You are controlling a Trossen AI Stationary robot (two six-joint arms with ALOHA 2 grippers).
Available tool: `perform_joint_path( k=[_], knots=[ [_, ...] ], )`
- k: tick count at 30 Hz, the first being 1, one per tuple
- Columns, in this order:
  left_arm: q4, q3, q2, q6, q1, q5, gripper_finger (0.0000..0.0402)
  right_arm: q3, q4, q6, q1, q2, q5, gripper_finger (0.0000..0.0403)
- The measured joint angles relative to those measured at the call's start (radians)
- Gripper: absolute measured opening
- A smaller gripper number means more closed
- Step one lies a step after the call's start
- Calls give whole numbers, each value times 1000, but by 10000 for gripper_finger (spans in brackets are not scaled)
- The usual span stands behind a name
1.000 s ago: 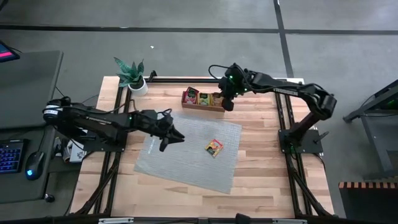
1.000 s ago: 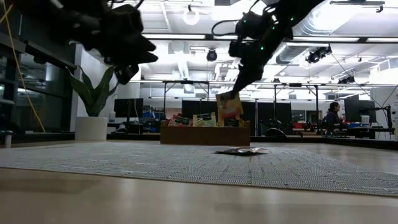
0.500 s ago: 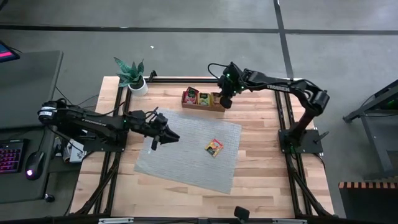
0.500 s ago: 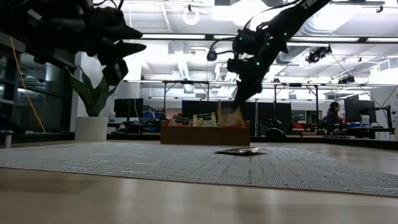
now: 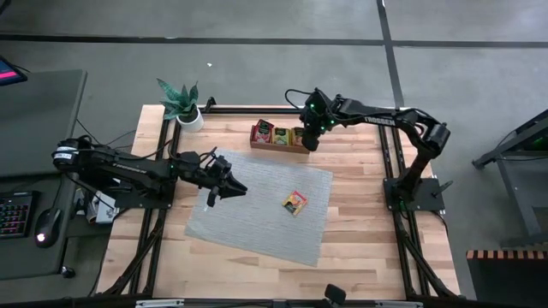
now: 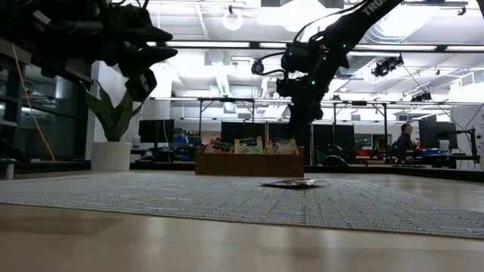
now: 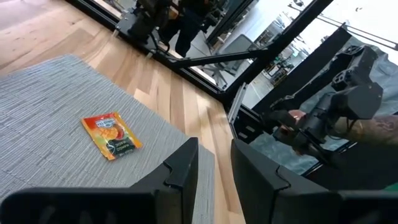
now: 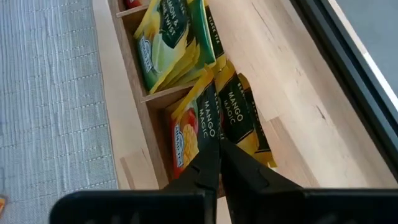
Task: Pick & Place Tea
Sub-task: Put the orange tea bag into the right section of the wooden organizer
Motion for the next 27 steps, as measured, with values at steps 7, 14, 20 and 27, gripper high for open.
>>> perform_joint_path(
  k=[7, 14, 20, 27],
  knots=[
    [-1, 0, 0, 0, 0, -1, 94, 0, -7, 35, 0, 0, -43, 66],
    [-37, 1, 0, -4, 0, -36, 94, 0, -43, 87, -6, -27, -32, 137],
    [-122, 1, 2, -4, 0, -68, 94, 0, -89, 86, -6, -119, -5, 146],
    [-129, 1, 3, -26, 0, -99, 94, 0, -126, 109, 6, -283, 9, 146]
  ],
)
